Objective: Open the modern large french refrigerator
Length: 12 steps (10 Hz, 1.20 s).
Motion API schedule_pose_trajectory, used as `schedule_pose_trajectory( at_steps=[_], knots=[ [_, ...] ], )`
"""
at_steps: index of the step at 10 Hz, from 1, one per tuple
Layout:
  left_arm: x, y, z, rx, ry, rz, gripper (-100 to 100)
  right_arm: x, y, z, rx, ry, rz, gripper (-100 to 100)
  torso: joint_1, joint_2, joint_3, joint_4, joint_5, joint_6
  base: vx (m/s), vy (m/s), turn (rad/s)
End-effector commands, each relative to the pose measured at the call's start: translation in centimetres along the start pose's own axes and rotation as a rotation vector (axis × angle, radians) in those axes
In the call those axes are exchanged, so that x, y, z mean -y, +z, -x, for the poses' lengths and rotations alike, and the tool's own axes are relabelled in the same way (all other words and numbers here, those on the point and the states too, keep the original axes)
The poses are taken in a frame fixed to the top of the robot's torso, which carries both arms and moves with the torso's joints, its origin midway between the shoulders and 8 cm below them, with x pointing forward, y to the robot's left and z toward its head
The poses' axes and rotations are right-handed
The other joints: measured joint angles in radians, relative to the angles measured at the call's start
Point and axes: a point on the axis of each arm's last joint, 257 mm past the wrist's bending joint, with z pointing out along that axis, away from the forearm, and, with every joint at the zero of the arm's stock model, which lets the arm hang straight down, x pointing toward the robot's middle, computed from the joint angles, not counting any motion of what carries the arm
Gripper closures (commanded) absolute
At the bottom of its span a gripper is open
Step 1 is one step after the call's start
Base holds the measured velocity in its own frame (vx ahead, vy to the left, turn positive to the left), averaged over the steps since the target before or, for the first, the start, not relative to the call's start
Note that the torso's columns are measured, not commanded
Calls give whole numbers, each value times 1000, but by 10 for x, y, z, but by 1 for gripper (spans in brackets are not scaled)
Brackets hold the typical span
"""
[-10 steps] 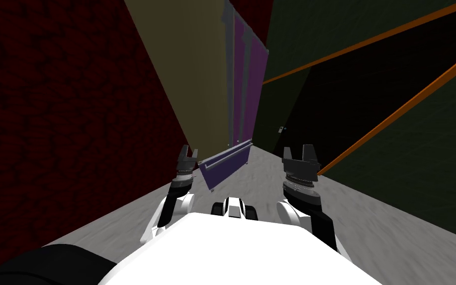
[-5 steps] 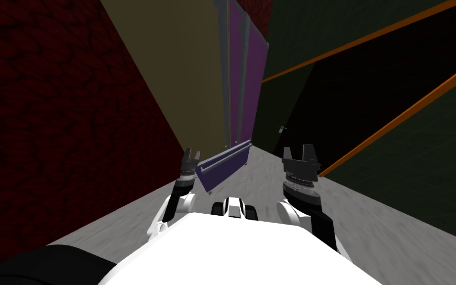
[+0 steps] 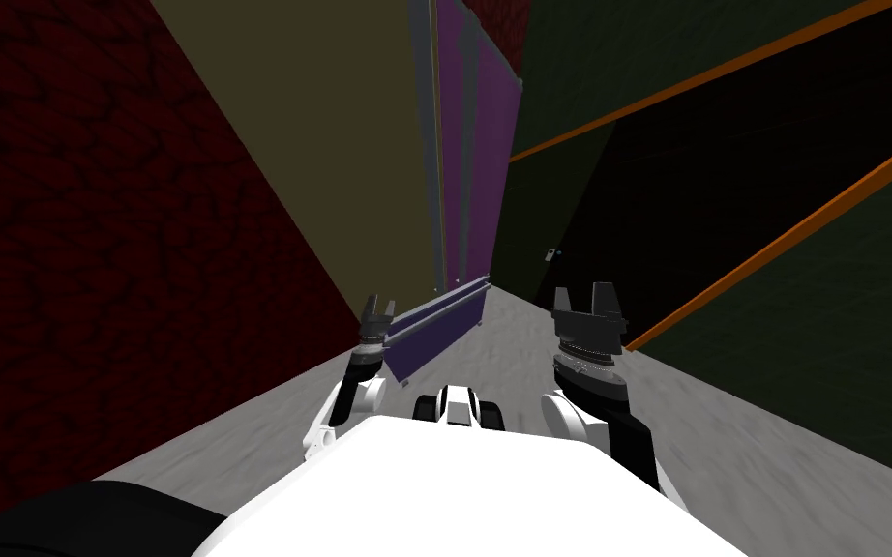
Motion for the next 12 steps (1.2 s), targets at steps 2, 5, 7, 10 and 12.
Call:
schedule_pose_trajectory(
  at_steps=[2,5,7,10,12],
  knots=[
    [-20,-4,6,16,-54,13,-100,0,0,0,0,0,0,0,-1,2,1,0,0,0,89,-65,4],
    [-42,-11,13,43,-116,27,-100,0,0,0,0,0,0,0,-1,1,1,0,0,0,89,-73,6],
    [-59,-17,17,65,-158,38,-100,0,0,0,0,0,0,0,-2,0,0,0,0,0,110,-98,6],
    [-79,-26,23,91,-199,60,-100,0,0,0,0,0,0,0,2,4,2,1,1,0,86,-55,4],
    [-88,-30,25,104,-219,68,-100,0,0,0,0,0,0,0,-1,2,2,1,0,0,66,-56,6]
  ],
)
